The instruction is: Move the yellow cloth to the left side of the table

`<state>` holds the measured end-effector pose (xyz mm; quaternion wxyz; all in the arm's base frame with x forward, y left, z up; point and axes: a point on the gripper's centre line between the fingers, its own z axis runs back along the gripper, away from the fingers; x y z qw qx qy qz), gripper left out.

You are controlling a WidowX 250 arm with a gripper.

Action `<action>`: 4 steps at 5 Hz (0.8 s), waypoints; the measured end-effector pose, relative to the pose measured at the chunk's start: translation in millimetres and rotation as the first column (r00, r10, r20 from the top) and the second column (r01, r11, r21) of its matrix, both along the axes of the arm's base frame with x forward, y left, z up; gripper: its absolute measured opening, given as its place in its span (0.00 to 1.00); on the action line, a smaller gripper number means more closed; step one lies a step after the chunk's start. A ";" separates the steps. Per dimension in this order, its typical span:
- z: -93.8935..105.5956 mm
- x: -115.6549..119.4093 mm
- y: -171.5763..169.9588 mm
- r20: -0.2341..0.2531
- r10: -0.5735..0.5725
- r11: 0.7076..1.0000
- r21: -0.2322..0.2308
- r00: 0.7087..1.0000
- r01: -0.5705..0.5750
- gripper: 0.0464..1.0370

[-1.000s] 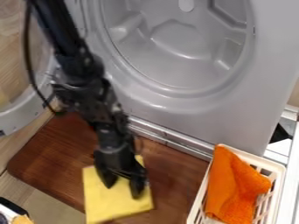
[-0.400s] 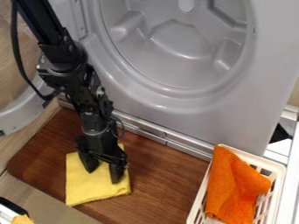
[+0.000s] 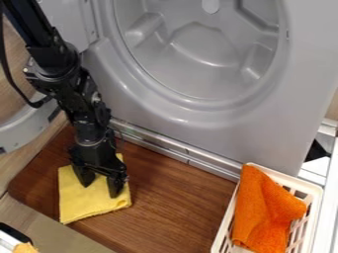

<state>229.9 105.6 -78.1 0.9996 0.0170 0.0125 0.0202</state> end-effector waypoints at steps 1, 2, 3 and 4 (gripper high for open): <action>2.6 -3.5 8.0 -0.001 0.020 1.000 0.006 1.000 -0.020 0.96; 2.2 -5.5 7.7 0.002 0.027 1.000 -0.002 1.000 -0.027 0.96; 11.4 -3.8 5.7 0.026 0.028 1.000 0.007 0.999 -0.028 0.96; 26.7 -0.1 -4.4 0.061 -0.008 1.000 0.027 0.998 0.006 0.96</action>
